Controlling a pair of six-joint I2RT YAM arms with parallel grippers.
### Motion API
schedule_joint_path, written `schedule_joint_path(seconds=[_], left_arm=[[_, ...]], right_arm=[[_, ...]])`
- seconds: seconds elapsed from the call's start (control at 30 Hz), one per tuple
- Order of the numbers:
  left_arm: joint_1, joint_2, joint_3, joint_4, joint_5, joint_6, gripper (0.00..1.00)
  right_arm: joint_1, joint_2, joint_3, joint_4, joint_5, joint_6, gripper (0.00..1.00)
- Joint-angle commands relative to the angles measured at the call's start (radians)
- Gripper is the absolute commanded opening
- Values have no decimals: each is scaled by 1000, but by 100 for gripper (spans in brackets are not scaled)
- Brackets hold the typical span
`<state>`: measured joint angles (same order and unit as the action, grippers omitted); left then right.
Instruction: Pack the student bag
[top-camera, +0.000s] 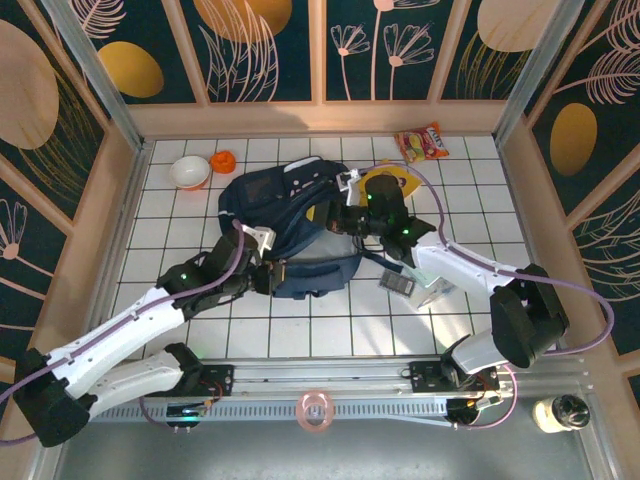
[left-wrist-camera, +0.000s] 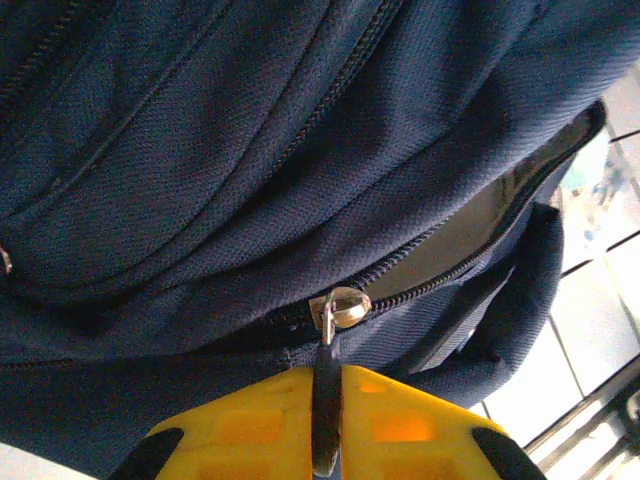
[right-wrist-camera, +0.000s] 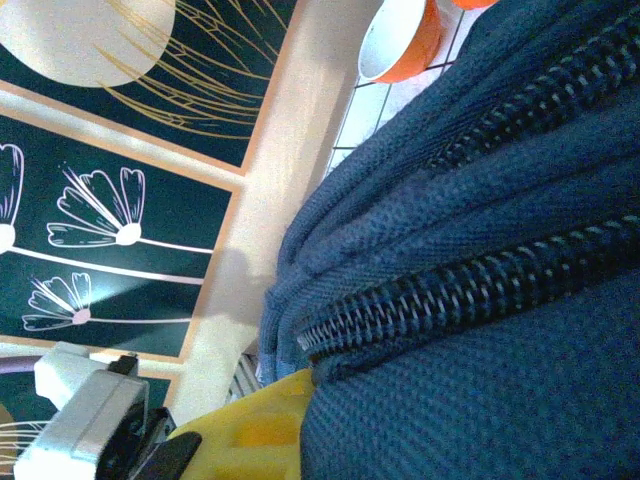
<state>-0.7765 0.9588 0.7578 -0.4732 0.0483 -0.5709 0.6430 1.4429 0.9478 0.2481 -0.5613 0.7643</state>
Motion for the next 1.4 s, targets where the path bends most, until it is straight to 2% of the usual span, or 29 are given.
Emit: schedule_joint_path(seconds=[0.0,0.13,0.27,0.63,0.83,1.07,1.23,1.37], left_arm=[[0,-43,-41,81,26,-26,11],[1,-32,-40,67,-11,-20,0],[2,7,-19,-18,-100,-20,0],[42,-35,-56,-66,-188,-46,0],[168,-36,-122,52,-177,-36,0],[300,38,-151,183,-226,-32,0],[416,95,-179,289,-223,-41,0],[460,142,-177,347,-215,-37,0]], right_arm=[[-13,-35,55,49,-48,-39,0],[-14,-38,55,54,-70,-36,0],[-25,-51,57,47,-98,-44,0],[-174,-71,122,-40,-319,-99,0],[-179,-87,147,-40,-426,-86,0],[-178,-98,201,-64,-521,-88,0],[-175,-100,244,-127,-550,-113,0],[-169,-105,256,-158,-552,-123,0]])
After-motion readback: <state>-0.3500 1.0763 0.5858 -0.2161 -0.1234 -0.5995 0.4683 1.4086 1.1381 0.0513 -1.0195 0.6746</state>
